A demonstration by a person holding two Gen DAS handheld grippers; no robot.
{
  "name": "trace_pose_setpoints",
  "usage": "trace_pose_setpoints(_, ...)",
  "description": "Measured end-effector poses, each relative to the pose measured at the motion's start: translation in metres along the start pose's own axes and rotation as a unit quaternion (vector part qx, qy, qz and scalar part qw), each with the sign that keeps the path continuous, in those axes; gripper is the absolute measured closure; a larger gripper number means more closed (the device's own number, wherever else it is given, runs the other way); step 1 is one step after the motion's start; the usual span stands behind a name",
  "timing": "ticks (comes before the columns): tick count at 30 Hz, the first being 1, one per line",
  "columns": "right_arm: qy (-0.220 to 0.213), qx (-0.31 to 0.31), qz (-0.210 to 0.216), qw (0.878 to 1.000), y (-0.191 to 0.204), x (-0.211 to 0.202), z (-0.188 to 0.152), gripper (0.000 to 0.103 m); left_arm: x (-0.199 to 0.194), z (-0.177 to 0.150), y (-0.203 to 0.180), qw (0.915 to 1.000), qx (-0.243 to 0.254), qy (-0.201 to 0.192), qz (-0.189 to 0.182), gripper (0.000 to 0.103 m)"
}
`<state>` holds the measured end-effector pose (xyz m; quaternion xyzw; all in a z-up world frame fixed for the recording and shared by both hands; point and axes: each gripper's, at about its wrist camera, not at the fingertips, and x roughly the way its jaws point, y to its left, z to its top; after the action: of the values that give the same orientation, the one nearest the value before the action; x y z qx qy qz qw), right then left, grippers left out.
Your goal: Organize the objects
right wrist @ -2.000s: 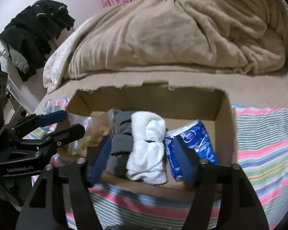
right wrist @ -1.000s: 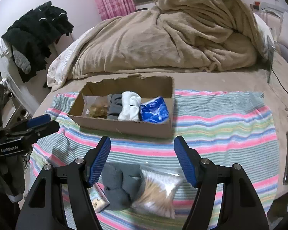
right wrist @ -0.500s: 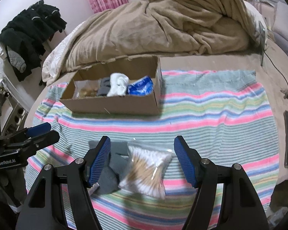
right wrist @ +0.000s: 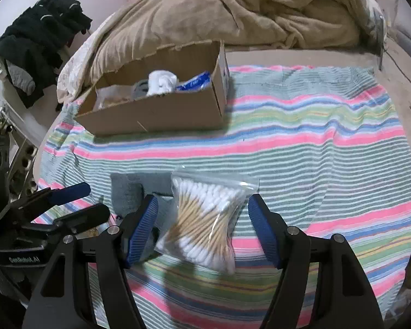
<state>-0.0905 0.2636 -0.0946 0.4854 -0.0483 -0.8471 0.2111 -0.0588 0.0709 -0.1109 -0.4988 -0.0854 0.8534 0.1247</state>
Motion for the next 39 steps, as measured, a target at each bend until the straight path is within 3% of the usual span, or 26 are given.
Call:
trace_pose_setpoints(9, 0.024, -0.006, 0.01, 1.0, -0.001, 0.017, -0.004, 0.031, 0.025, -0.006, -0.007, 0.9998, -0.002, 0.019, -0.004, 0.024)
trace_pose_setpoints(12, 0.026, -0.006, 0.015, 1.0, -0.003, 0.02, -0.005, 0.035, 0.029, -0.006, -0.005, 0.9998, -0.013, 0.014, -0.002, 0.024)
trace_pose_setpoints(16, 0.031, -0.003, 0.029, 0.999, -0.006, 0.026, -0.006, 0.047, 0.034, -0.003, -0.006, 0.9999, -0.011, 0.008, 0.005, 0.025)
trace_pose_setpoints(21, 0.026, 0.003, 0.04, 0.999, -0.009, 0.024, -0.006, 0.055, 0.036, -0.001, -0.01, 0.9999, -0.001, -0.008, 0.005, 0.045)
trace_pose_setpoints(24, 0.026, -0.004, 0.042, 0.999, -0.007, 0.022, -0.006, 0.057, 0.036, -0.002, -0.016, 0.9999, 0.005, -0.013, 0.004, 0.051)
trace_pose_setpoints(39, -0.013, -0.01, 0.042, 0.999, -0.003, -0.007, 0.004, 0.063, 0.005, 0.002, -0.017, 0.9991, 0.007, -0.033, -0.027, 0.063)
